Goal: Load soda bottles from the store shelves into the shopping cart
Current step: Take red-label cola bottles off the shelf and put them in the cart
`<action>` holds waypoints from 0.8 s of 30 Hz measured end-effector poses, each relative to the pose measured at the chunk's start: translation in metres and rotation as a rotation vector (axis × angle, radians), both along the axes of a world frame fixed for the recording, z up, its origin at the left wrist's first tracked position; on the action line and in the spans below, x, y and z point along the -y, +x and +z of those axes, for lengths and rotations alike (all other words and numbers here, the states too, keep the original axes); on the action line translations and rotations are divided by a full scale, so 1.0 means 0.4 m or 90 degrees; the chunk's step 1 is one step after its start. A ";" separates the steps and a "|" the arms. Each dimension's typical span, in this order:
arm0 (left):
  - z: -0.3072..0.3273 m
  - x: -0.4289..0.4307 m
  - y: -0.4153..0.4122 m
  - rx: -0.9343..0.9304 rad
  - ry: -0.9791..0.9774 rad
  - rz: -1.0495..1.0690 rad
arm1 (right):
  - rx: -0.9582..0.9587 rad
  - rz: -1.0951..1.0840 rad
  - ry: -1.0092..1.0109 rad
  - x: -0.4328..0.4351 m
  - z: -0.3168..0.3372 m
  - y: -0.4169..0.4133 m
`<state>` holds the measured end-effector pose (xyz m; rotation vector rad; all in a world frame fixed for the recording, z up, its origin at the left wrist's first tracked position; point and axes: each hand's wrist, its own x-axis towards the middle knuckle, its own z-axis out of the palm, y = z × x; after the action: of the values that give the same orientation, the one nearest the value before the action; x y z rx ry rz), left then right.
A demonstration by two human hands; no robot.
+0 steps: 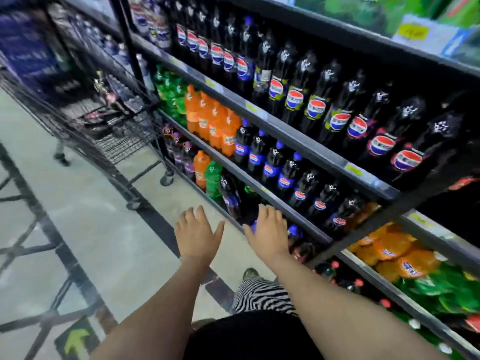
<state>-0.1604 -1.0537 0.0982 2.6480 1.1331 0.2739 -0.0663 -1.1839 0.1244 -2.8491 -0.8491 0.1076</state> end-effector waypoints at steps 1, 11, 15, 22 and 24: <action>-0.002 -0.025 -0.014 -0.012 -0.006 0.025 | -0.005 0.013 0.004 -0.034 -0.004 -0.003; -0.030 -0.335 -0.050 -0.054 -0.031 0.198 | -0.040 0.199 -0.020 -0.421 -0.059 0.046; -0.028 -0.482 0.015 -0.071 -0.056 0.253 | -0.064 0.243 -0.035 -0.594 -0.056 0.138; 0.010 -0.823 0.224 -0.089 -0.074 0.273 | -0.092 0.262 -0.057 -0.924 -0.031 0.369; 0.018 -0.918 0.284 -0.088 -0.080 0.283 | -0.080 0.269 -0.073 -1.029 -0.024 0.437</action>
<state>-0.0466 -0.6864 0.1053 2.3114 1.7202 0.0931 0.1085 -0.7722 0.1147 -2.6788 -1.4420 0.3933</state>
